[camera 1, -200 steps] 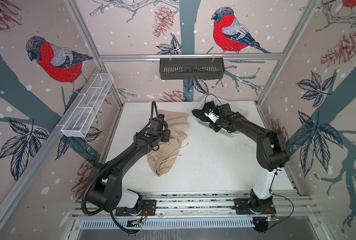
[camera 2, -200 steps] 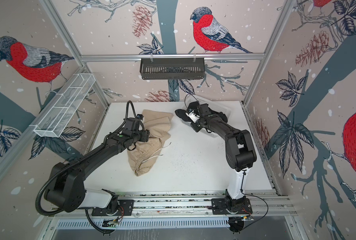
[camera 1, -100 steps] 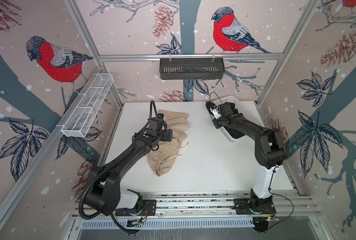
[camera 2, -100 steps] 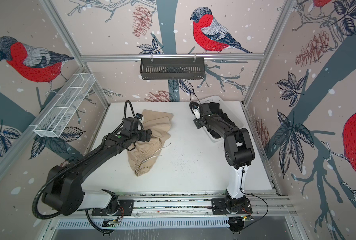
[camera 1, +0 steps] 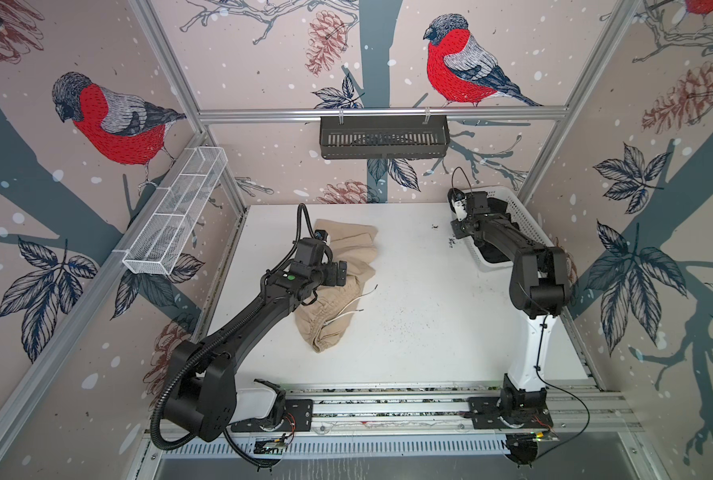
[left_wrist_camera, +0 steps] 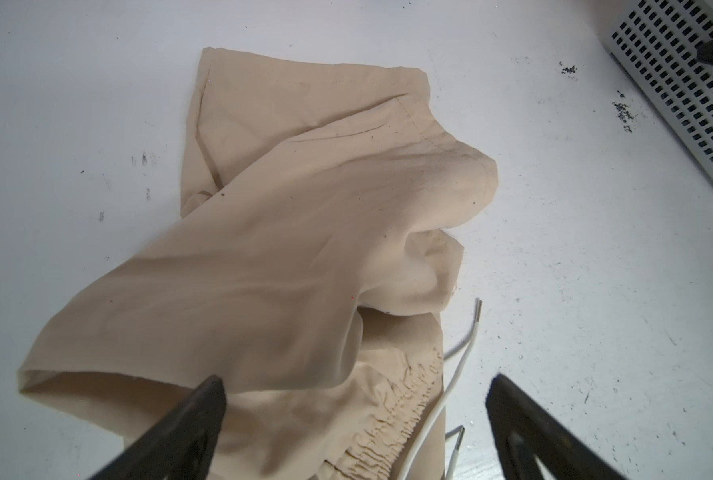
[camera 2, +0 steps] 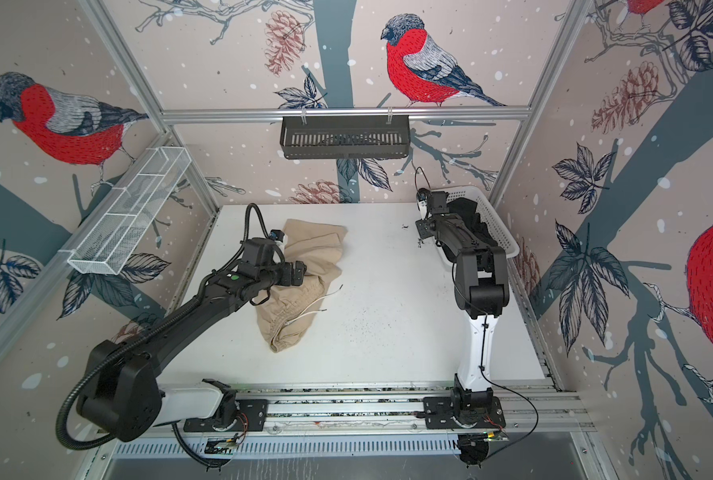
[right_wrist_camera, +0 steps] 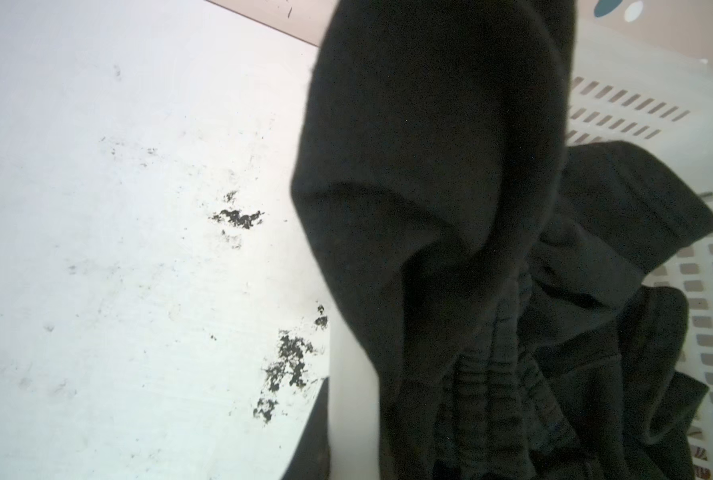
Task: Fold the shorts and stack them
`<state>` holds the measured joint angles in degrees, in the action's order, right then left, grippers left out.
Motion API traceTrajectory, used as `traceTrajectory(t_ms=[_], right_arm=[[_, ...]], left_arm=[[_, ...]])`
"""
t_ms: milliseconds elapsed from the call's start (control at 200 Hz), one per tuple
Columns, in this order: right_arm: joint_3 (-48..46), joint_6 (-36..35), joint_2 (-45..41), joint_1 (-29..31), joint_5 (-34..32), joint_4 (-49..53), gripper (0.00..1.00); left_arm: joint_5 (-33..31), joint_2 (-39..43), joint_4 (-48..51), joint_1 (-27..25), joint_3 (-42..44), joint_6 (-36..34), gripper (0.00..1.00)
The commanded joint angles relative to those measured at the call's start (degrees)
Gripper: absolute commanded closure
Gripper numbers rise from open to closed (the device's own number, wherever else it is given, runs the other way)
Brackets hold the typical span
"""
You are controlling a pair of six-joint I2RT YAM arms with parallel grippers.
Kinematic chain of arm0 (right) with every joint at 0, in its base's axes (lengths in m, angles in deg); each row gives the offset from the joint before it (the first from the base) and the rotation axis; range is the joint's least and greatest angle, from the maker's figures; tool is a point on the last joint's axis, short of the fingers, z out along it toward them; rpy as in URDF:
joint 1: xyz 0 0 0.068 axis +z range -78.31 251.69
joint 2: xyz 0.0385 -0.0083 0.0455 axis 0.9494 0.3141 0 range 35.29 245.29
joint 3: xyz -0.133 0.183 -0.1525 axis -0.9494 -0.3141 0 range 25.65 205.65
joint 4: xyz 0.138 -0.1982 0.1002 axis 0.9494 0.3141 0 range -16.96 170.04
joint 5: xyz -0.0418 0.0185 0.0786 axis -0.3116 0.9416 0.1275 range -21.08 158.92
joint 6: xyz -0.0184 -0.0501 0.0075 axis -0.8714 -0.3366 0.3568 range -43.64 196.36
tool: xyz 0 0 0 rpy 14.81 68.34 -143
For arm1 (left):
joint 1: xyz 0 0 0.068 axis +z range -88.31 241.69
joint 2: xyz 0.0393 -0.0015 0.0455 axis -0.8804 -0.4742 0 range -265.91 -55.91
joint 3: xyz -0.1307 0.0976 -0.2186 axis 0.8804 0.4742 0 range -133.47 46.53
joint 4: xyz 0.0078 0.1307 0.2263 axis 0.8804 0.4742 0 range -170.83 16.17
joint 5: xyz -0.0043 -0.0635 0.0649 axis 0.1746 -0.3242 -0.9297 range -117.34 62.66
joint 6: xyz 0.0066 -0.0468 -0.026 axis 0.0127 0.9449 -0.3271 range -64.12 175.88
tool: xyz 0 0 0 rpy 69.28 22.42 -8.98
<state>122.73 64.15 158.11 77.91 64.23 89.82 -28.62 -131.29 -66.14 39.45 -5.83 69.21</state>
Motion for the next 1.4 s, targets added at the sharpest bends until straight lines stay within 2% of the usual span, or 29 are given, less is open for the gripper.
traceTrajectory(t_ms=[0,45,150,200,320,490,555,645,750,865,930,1070,1291,1396], right_arm=[[2.71,0.96,1.06,-0.15,-0.34,-0.69,0.83],[3.83,0.87,1.48,-0.32,-0.48,-0.4,0.75],[6.24,0.66,1.67,-0.59,-1.09,1.11,0.66],[5.78,0.53,0.34,-0.53,-1.01,0.81,0.57],[0.64,1.15,-6.71,-0.43,0.75,-2.87,0.39],[-10.16,2.05,-21.2,3.16,6.22,-4.54,0.28],[-15.89,3.33,-26.35,6.24,10.34,-5.54,0.28],[-26.85,6.73,-33.03,13.31,19.74,-9.54,0.29],[-38.74,8.28,-37.65,24.59,21.86,-17.94,0.28],[-44.88,10.29,-37.16,32.69,25.36,-26.54,0.27],[-45.05,9.99,-34.81,35.88,27.75,-29.16,0.27],[-41.59,8.91,-26.84,39.96,27.18,-30.52,0.28],[-35.95,8.78,-16.91,41.62,27.16,-31.89,0.32],[-34.31,9.55,-14.06,41.78,28.09,-33.56,0.33]], left_arm=[[-0.35,1.43,0.86,0.07,0.74,1.85,0.02],[-1.69,2.16,0.86,0.09,1.09,2.61,0.02],[-6.19,4.5,1.25,0.07,1.8,4.19,0.02],[-8.23,6.09,1.32,0.07,2.26,4.77,0.02],[-11.54,10.97,-0.37,0.09,4.56,5.73,0.02],[-14.27,18.18,0.5,0.07,7.72,9.18,0.02],[-13.72,20.42,3.45,0.09,8.15,11.6,0.02],[-9.64,23.21,6.44,0.03,9.27,14.44,0.02],[-6.28,26.01,7.74,0.04,12.29,15.63,0.02],[-6.33,28.78,7.73,0.05,15.47,16.79,0.02],[-5.46,30.03,6.0,0.02,17.56,17.04,0.02],[-3.56,31.16,2.59,0.09,20.5,18.5,0.02],[-1.19,32.36,3.6,0.09,22.83,21.41,0.02],[1.87,34.13,-0.19,0.04,26.29,24.49,0.02]])
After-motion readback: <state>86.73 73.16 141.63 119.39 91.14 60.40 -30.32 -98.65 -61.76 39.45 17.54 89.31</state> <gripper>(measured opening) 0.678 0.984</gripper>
